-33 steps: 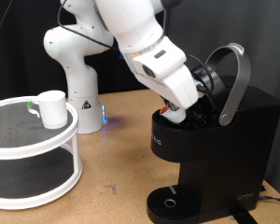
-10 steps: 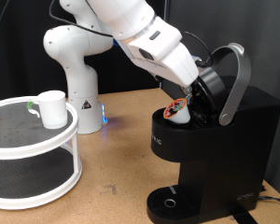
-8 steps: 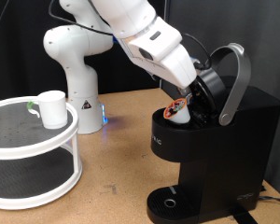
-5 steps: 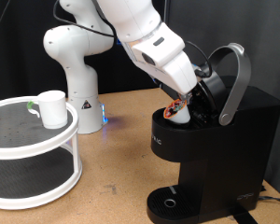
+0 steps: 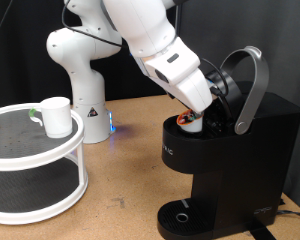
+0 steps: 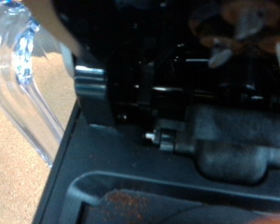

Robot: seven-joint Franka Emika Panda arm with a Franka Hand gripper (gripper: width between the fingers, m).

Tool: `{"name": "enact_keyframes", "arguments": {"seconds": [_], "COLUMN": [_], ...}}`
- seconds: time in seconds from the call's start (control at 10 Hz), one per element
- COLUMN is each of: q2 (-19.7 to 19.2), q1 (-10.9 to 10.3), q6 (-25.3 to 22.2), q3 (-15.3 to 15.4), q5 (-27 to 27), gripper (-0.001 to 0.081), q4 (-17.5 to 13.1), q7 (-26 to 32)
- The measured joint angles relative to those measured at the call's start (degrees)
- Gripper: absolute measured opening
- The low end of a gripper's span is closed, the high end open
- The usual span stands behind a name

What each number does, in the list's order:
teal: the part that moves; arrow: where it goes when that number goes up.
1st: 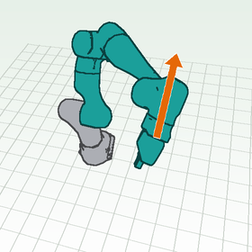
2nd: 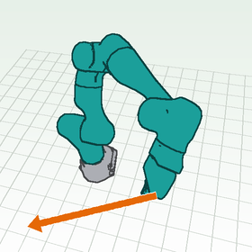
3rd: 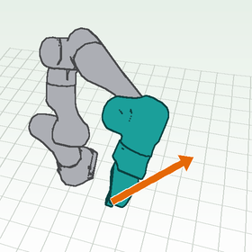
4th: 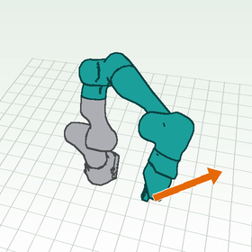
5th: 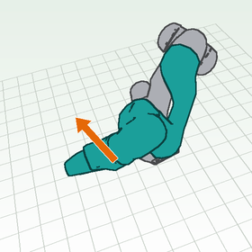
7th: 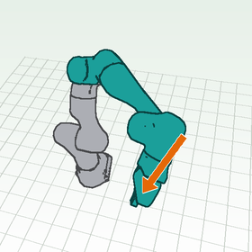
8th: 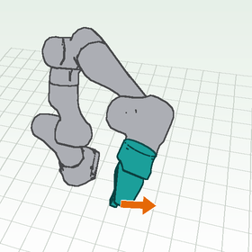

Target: Make a cup of coffee with the keurig machine

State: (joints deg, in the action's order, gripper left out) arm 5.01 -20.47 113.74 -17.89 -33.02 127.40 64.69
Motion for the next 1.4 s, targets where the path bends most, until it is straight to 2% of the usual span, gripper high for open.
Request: {"name": "enact_keyframes", "arguments": {"seconds": [0.5, 0.7, 0.9, 1.1, 1.4], "q2": [-0.76, -0.14, 2.09, 4.19, 5.38], "q1": [-0.07, -0.06, 0.07, 0.94, 2.57], "q6": [0.06, 4.16, 8.09, 8.49, 8.50], "q3": [0.54, 0.54, 0.40, 0.26, 0.18], "q5": [-3.32, -8.17, -12.36, -10.76, -6.29], "gripper": [0.0802, 0.0802, 0.0802, 0.0802, 0.0802], "q4": [1.12, 2.47, 3.80, 4.26, 4.52], "q7": [2.10, 5.70, 8.07, 7.55, 5.34]}}
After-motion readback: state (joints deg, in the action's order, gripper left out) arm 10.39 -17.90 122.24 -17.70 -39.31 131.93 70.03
